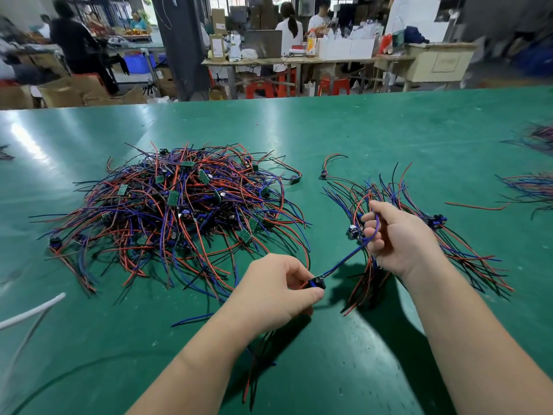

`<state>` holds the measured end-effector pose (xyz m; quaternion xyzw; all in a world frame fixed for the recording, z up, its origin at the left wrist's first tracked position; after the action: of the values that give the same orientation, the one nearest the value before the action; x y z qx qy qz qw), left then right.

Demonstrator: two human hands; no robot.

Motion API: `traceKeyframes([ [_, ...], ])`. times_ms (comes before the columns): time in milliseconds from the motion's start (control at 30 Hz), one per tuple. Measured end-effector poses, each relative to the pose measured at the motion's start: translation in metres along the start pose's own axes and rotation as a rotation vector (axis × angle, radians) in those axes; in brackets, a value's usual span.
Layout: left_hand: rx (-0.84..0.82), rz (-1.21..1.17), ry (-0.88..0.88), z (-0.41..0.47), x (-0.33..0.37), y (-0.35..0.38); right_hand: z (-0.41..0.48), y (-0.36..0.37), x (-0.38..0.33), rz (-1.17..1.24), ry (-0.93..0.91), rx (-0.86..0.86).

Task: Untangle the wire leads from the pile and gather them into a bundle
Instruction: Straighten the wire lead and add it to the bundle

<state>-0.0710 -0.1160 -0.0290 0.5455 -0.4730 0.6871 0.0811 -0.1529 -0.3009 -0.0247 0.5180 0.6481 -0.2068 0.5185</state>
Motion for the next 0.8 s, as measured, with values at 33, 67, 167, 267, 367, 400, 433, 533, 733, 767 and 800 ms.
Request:
traceKeyframes([
  [33,-0.006,0.003,-0.006,-0.001,0.0,0.003,0.001,0.0,0.002,-0.006,0.01,-0.011],
  [67,-0.02,-0.032,-0.028,-0.002,0.001,0.006,0.001,0.001,0.003,0.006,0.02,-0.028],
  [167,-0.153,-0.288,-0.08,-0.007,0.005,0.016,0.0,0.008,0.0,0.115,0.012,-0.125],
  [267,-0.302,-0.629,-0.051,-0.012,0.019,0.015,0.0,0.017,-0.003,0.136,0.032,-0.234],
  [367,-0.317,-0.946,-0.117,-0.011,0.026,0.009,-0.005,0.022,0.004,-0.018,0.036,-0.283],
  [400,-0.31,-1.035,-0.14,-0.01,0.027,0.006,-0.008,0.024,0.007,-0.093,0.007,-0.304],
  [433,-0.297,-1.117,-0.162,-0.009,0.028,0.004,-0.012,0.027,0.01,-0.158,-0.023,-0.347],
  [533,-0.215,-1.331,-0.245,-0.005,0.026,-0.003,-0.035,0.046,0.021,-0.286,-0.108,-0.601],
  [733,0.165,-1.255,-0.185,0.002,0.015,-0.022,-0.062,0.069,0.023,-0.026,-0.187,-0.711],
  [767,0.229,-1.196,-0.154,0.002,0.012,-0.023,-0.06,0.069,0.023,0.028,-0.171,-0.67],
  [800,0.28,-1.152,-0.121,0.001,0.011,-0.024,-0.06,0.068,0.024,0.067,-0.152,-0.631],
])
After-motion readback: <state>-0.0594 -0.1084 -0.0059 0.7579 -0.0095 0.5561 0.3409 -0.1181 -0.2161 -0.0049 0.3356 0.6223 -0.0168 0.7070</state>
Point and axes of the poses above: each hand's wrist, its own z-axis towards the middle knuckle, its own y-axis out of the palm, x = y × z, the point moved 7 cm from there along z, towards the middle knuckle, and after that the axes turned 7 degrees about x, right-handed, at the moved point
